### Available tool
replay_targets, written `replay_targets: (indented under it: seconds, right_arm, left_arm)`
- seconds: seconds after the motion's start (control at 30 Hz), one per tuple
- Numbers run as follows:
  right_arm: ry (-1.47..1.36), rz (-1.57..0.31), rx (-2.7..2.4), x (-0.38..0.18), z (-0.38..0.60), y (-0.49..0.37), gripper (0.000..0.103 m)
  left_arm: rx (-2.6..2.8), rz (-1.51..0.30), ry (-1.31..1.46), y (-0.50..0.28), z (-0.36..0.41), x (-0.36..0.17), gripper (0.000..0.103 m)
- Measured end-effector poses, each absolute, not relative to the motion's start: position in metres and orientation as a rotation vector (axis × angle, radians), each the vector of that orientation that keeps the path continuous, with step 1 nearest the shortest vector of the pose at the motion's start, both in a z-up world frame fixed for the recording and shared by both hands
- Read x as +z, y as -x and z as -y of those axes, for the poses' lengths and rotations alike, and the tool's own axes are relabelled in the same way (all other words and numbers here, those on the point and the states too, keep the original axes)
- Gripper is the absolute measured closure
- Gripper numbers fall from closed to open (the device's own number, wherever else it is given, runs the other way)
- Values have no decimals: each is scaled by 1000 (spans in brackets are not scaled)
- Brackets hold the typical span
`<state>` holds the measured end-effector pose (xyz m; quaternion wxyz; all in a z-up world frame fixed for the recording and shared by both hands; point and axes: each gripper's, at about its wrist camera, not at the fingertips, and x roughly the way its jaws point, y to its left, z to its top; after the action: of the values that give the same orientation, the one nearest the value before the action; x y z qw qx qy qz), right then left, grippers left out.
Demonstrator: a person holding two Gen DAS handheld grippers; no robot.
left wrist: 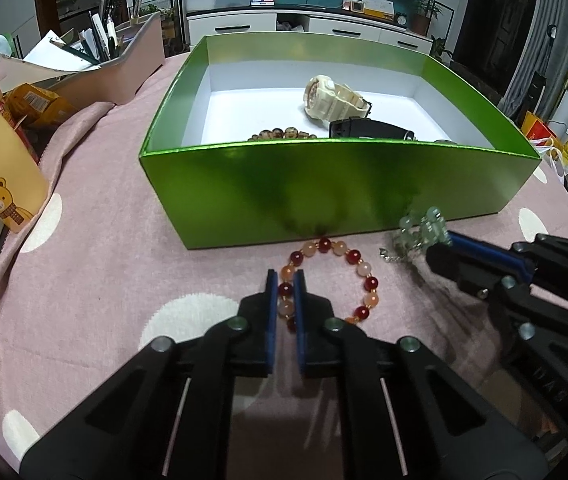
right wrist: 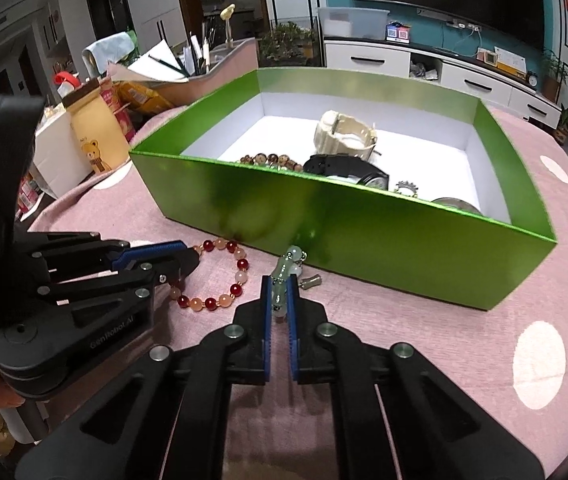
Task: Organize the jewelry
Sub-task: 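Grasp the red bead bracelet with the left tool while the right tool grasps the jade pendant, then lift and carry the bracelet and pendant with both tools over the green box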
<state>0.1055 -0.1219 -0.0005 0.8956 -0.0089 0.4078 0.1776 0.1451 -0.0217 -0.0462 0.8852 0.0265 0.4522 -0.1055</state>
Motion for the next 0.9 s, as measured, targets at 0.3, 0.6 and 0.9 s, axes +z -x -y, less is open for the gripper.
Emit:
replay_targets:
  seconds: [0.3, 0.6, 0.9]
  right_arm:
    - [7, -798, 360, 15, 133, -95, 97]
    - [0, -750, 338, 34, 146, -88, 97]
    - [12, -694, 314, 60, 156, -86, 96]
  left_arm:
    - [-206, -912, -59, -139, 22, -30, 96]
    - [-190, -859, -61, -135, 19, -2, 96]
    - [-176, -806, -62, -139, 17, 28, 96]
